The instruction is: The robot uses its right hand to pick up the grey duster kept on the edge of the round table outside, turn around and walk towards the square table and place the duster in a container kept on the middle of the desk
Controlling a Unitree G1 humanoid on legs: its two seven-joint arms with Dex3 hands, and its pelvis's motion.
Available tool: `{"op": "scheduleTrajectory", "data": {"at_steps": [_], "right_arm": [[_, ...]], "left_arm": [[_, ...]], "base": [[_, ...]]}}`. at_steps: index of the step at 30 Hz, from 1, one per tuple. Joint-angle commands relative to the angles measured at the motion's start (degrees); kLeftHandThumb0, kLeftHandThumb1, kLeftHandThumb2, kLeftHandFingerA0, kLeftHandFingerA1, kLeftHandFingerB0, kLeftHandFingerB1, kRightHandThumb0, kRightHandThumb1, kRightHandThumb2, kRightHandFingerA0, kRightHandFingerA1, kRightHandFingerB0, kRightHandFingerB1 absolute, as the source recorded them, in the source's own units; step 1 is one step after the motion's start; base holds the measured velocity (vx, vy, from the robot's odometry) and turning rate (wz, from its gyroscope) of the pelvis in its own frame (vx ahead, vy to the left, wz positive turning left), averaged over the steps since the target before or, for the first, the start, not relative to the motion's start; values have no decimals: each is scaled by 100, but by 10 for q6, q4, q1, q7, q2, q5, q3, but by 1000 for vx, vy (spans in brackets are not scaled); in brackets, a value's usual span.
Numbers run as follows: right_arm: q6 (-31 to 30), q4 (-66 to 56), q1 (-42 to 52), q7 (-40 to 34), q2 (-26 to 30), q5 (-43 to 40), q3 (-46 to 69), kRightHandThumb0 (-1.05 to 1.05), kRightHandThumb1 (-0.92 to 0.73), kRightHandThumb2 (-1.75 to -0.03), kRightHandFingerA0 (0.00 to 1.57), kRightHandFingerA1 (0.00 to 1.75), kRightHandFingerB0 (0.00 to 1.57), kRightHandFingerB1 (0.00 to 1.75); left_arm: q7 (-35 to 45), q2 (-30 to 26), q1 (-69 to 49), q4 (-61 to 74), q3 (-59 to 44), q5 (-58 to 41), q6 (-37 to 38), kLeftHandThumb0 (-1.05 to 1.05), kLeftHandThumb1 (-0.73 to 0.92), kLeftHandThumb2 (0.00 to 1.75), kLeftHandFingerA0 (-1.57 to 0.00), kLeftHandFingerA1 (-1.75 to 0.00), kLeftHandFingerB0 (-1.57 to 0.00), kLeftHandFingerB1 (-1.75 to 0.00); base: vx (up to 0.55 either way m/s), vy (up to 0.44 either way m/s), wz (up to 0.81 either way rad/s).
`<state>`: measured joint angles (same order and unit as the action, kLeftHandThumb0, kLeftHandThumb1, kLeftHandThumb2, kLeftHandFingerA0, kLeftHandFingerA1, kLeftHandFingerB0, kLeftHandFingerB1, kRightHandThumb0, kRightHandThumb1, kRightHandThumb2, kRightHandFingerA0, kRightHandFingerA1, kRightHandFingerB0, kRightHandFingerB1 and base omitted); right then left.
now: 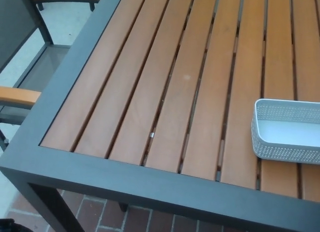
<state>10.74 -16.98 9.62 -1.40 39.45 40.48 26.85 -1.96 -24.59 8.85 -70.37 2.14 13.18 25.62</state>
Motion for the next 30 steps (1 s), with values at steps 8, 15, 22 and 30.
{"op": "scheduleTrajectory", "data": {"at_steps": [8, 15, 22, 30], "right_arm": [[-44, 290, -510, 93, -112, 92, -281, -26, -50, -98, 85, 173, 73, 135], [-60, 272, -503, 92, -98, 87, -274, -26, -50, -98, 85, 173, 73, 135], [-46, 274, -492, 88, -109, 91, -298, -23, -48, -95, 88, 170, 84, 114], [-36, 366, -550, 91, -86, 107, -326, -15, -52, -97, 95, 175, 68, 141]], "left_arm": [[-33, -60, 190, 1037, -175, -78, -8, -40, 40, 97, 0, -49, 0, -49], [-24, -56, 216, 1031, -165, -85, -17, -40, 40, 97, 0, -49, 0, -49], [45, -108, -33, 1095, -313, -185, -24, -75, 52, 90, -15, -59, 0, -46], [83, -164, -425, 677, -231, 148, -81, -69, 22, 85, -121, -90, -95, -87]], "base": [[-8, -17, -2], [1, 0, 12], [-2, -1, 3], [-10, 6, -10]]}}
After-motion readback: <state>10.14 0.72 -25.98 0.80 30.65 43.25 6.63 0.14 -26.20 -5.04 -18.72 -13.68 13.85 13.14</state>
